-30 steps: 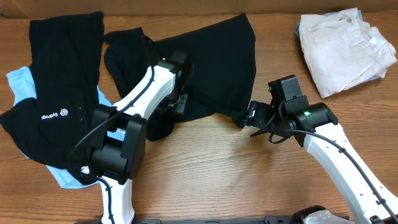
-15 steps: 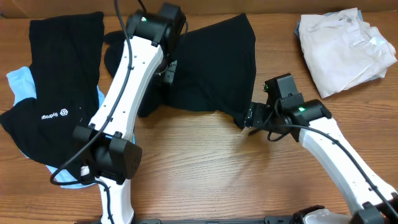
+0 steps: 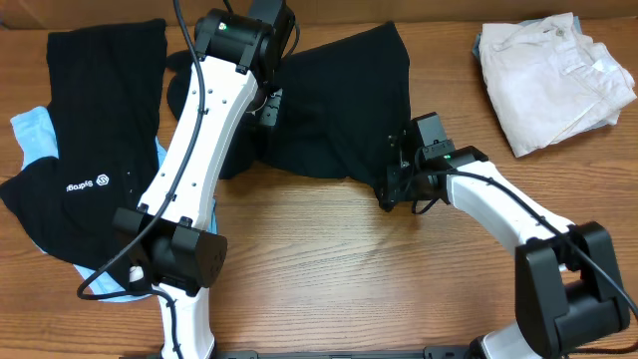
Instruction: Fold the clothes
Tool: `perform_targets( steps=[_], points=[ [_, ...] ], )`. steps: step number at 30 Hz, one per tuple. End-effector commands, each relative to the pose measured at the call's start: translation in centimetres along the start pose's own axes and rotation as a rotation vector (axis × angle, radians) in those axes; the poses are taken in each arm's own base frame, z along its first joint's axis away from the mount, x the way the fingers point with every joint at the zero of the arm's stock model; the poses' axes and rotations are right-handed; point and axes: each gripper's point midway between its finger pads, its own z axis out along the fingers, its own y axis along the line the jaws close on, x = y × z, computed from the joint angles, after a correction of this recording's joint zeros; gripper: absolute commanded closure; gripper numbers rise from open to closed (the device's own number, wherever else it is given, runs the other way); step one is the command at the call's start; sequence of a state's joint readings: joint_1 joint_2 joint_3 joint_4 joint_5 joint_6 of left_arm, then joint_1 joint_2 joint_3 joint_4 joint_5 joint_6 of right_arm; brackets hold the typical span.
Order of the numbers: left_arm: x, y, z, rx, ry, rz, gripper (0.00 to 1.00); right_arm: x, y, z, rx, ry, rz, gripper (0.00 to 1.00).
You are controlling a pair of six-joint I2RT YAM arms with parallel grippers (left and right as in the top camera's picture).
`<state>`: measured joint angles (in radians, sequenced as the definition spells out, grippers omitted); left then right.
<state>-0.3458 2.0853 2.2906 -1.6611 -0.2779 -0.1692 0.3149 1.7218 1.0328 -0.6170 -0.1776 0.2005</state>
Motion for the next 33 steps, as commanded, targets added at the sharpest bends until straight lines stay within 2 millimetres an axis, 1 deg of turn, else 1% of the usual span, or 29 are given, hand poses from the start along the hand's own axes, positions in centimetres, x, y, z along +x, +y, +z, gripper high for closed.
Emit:
perform_targets(
  steps=[1,4,5,7,8,10,11,13,15,17,19,21,22,24,26,28,30,33],
  points=[
    [-0.4,1.5,-1.4,-0.013,-0.048,-0.025,0.96,-0.2,0.1,0.0,-0.007,-0.005,0.009,0.63],
    [-0.4,2.1,-1.4,-0.014,-0.048,-0.041,0.96,-0.2,0.2,-0.3,-0.010,-0.007,0.009,0.63],
    [-0.5,2.3,-1.4,-0.014,-0.048,-0.046,0.96,-0.1,0.2,-0.4,-0.009,-0.004,0.013,0.69],
    [-0.5,2.6,-1.4,-0.016,-0.050,-0.054,0.96,0.1,0.3,-0.6,-0.018,0.005,0.015,0.92],
    [-0.5,2.9,-1.5,-0.018,-0.052,-0.058,0.96,0.2,0.5,-0.9,-0.024,0.009,0.016,0.96],
    [-0.7,3.6,-2.1,-0.021,-0.068,-0.073,0.96,0.0,0.6,-2.2,-0.026,0.010,0.034,0.96],
    [-0.9,4.0,-2.6,-0.020,-0.085,-0.086,0.96,-0.2,0.6,-3.2,-0.023,0.007,0.052,0.96],
    [-1.5,4.9,-4.1,-0.007,-0.137,-0.116,0.96,-0.7,0.6,-5.8,-0.024,-0.005,0.073,0.96],
    [-2.0,5.4,-6.2,0.021,-0.207,-0.143,0.96,-1.1,0.3,-8.8,-0.021,-0.024,0.097,0.96],
    [-2.1,6.0,-8.4,0.035,-0.277,-0.162,0.96,-0.9,0.0,-11.9,-0.014,-0.032,0.123,0.96],
    [-1.7,6.5,-10.3,0.041,-0.328,-0.176,0.96,-0.2,-0.2,-14.8,-0.006,-0.029,0.141,0.96],
    [-1.1,6.8,-11.8,0.054,-0.363,-0.184,0.96,0.9,-0.2,-17.1,0.001,-0.018,0.154,0.96],
    [-0.8,6.7,-12.4,0.070,-0.377,-0.185,0.96,1.5,-0.2,-18.0,0.004,-0.012,0.158,0.96],
    [-0.4,6.5,-13.3,0.103,-0.395,-0.184,0.96,2.7,-0.1,-19.0,0.008,0.007,0.160,0.96],
    [-0.2,6.1,-13.3,0.123,-0.392,-0.179,0.96,3.8,-0.2,-19.4,0.014,0.035,0.166,0.96],
    [-0.1,5.7,-12.7,0.134,-0.365,-0.171,0.96,4.3,-0.3,-19.3,0.019,0.059,0.160,0.96],
    [0.3,5.2,-11.1,0.137,-0.308,-0.157,0.96,4.5,-0.5,-18.8,0.023,0.074,0.152,0.96],
    [1.3,4.5,-8.0,0.122,-0.195,-0.134,0.96,4.3,-0.7,-17.5,0.029,0.104,0.159,0.96]
  ],
)
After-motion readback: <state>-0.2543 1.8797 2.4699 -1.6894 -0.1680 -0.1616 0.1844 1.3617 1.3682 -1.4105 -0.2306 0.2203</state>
